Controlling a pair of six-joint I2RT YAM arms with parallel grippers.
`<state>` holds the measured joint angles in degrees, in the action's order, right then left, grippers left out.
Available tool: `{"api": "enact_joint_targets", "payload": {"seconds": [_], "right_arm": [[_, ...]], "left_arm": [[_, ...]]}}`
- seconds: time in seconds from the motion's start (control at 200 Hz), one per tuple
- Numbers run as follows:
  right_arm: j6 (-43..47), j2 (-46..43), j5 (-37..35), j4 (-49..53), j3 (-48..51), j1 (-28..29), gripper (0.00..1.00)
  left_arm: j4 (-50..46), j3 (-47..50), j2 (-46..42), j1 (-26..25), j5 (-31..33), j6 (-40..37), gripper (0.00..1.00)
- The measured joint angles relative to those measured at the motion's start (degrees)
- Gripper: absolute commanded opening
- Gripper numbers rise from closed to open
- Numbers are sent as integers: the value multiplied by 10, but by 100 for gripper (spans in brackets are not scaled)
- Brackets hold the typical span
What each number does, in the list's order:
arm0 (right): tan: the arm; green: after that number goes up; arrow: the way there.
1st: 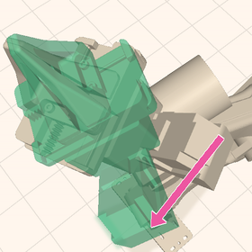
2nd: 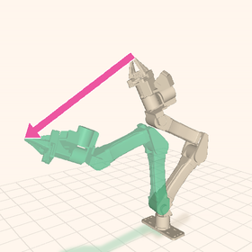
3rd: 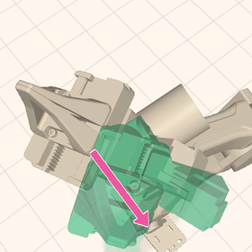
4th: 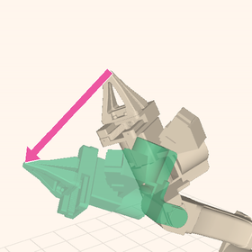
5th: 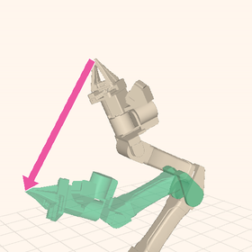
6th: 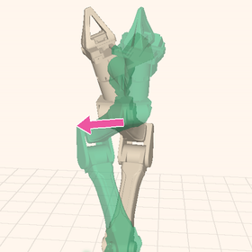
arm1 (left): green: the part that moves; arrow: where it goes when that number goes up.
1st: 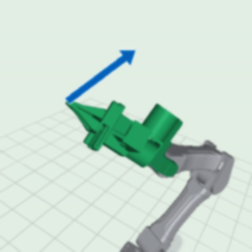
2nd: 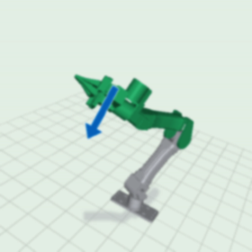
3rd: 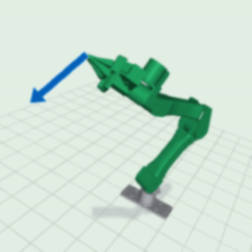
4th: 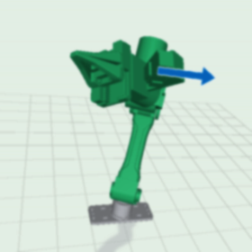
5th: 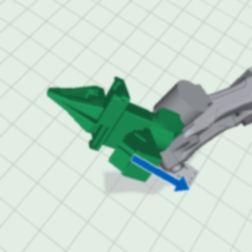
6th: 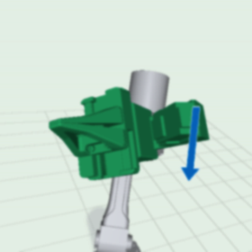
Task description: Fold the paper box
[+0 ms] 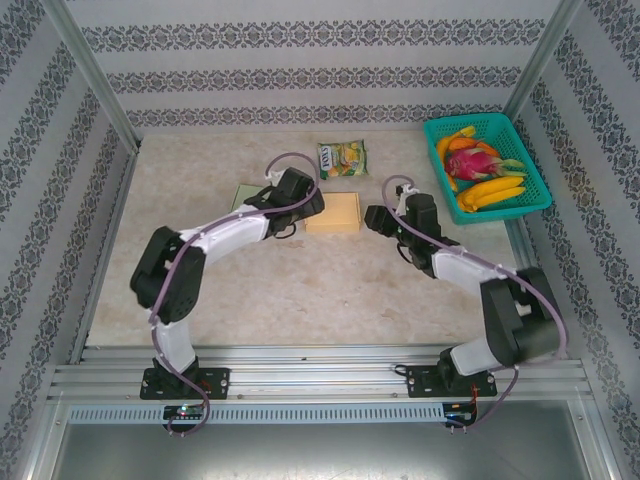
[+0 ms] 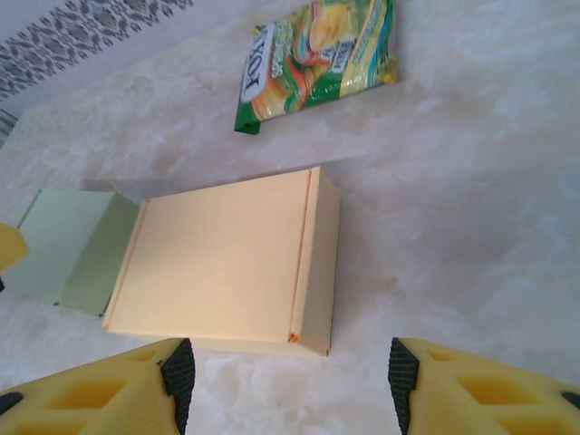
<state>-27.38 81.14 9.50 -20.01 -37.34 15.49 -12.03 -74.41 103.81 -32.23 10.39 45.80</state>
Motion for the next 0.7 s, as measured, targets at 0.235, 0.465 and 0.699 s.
{"api": "enact_joint_targets", "payload": {"seconds": [0.235, 0.465, 0.699], "right_arm": [[44, -192, -87, 80, 68, -1, 76], [128, -362, -231, 95, 149, -10, 98], [176, -309, -320, 34, 232, -84, 98]], "left_arm": [[11, 137, -167, 0, 36, -16, 95], [9, 264, -369, 0, 97, -46, 100], [41, 431, -605, 0, 196, -125, 99]]}}
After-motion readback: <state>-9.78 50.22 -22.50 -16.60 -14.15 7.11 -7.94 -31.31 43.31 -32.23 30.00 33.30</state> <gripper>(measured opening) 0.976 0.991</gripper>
